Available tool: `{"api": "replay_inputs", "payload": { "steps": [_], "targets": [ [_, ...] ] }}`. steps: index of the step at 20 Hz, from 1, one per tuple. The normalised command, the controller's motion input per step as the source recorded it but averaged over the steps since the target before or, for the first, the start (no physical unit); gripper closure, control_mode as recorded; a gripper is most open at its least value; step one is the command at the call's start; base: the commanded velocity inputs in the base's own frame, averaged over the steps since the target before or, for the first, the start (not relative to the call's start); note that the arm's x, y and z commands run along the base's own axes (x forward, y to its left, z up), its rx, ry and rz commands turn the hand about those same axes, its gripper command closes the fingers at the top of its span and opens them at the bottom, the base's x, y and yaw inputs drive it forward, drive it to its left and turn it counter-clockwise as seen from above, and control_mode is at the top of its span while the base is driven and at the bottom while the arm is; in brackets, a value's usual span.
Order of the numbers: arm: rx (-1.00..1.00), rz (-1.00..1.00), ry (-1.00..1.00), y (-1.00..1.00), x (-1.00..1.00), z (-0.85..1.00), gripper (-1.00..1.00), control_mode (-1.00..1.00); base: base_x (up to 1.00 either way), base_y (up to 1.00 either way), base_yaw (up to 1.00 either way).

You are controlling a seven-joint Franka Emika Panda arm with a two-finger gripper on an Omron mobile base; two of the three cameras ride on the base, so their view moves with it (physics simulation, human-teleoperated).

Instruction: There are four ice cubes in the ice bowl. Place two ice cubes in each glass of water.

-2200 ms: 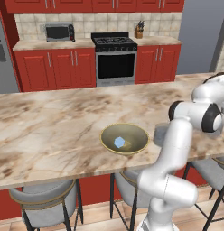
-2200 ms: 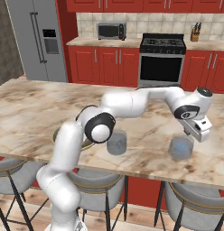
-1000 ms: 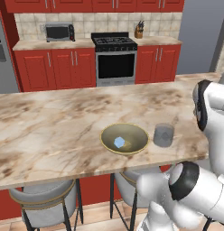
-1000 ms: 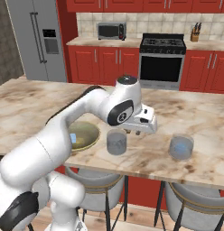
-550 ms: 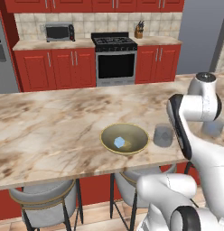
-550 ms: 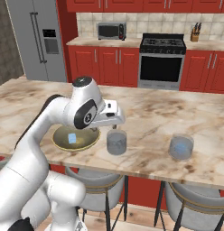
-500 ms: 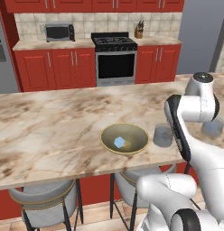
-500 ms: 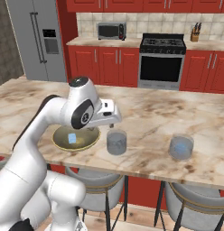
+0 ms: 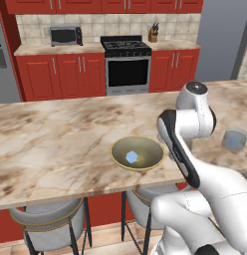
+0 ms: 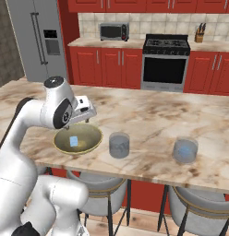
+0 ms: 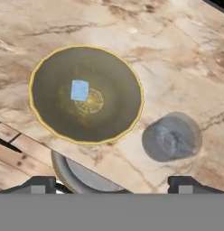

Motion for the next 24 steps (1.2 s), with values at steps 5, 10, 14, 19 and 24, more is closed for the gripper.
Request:
{"api": "replay_inputs", "payload": {
  "steps": [5, 10, 14, 19, 24],
  "targets": [
    [0.0, 0.16, 0.03, 0.78, 0.44, -0.03, -1.0, -1.0, 0.0, 0.0, 0.0],
    [0.0, 0.03, 0.19, 0.26, 0.47, -0.36, -1.0, -1.0, 0.0, 0.0, 0.0],
    [0.0, 0.0, 0.2, 0.06, 0.26, -0.35, -1.0, -1.0, 0.0, 0.0, 0.0],
    [0.0, 0.0, 0.1, 0.09, 0.24, -0.31, -1.0, -1.0, 0.0, 0.0, 0.0],
    [0.0, 0.0, 0.0, 0.11, 0.02, -0.42, -1.0, -1.0, 0.0, 0.0, 0.0]
  ]
}}
